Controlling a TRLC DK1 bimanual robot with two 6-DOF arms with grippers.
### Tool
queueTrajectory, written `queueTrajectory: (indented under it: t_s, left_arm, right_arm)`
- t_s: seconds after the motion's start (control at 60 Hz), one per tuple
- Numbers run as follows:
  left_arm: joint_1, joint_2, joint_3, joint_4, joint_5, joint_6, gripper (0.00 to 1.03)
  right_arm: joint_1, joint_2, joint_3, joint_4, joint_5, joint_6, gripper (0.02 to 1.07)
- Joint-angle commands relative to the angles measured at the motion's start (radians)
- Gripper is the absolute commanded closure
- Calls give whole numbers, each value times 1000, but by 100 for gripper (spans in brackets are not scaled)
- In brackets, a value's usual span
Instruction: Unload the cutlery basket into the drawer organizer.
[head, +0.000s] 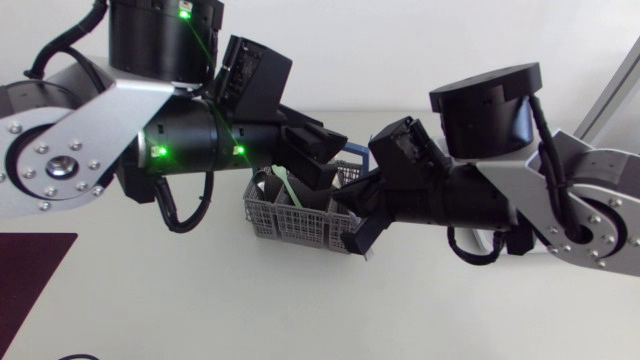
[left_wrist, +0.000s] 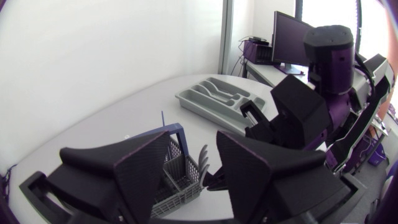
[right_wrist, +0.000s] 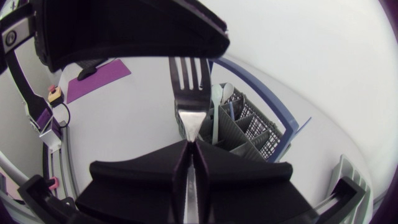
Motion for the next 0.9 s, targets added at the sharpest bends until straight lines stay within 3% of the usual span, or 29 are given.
queueTrajectory:
  t_s: [0.0,0.25,0.417,0.667,0.883]
  left_arm:
    - [15,-23,24,-2,8,-8,31]
    - [49,-83,13,22,-5,-8,26]
    - [60,-87,4,35,-80,40,26]
    - [133,-40,-31,35,-143,129,26]
    - [187,0,-63,24,-143,167,26]
  right_arm:
    - [-28,-20,-41,-15,-9,-18,101]
    - [-186,-89,-108,-70,-61,-69,101]
    - [-452,-68,-96,-99,-152,-155,101]
    - [-855,132,67,-119,-279,-288,101]
    - [-1004,313,234,-118,-291,-319,101]
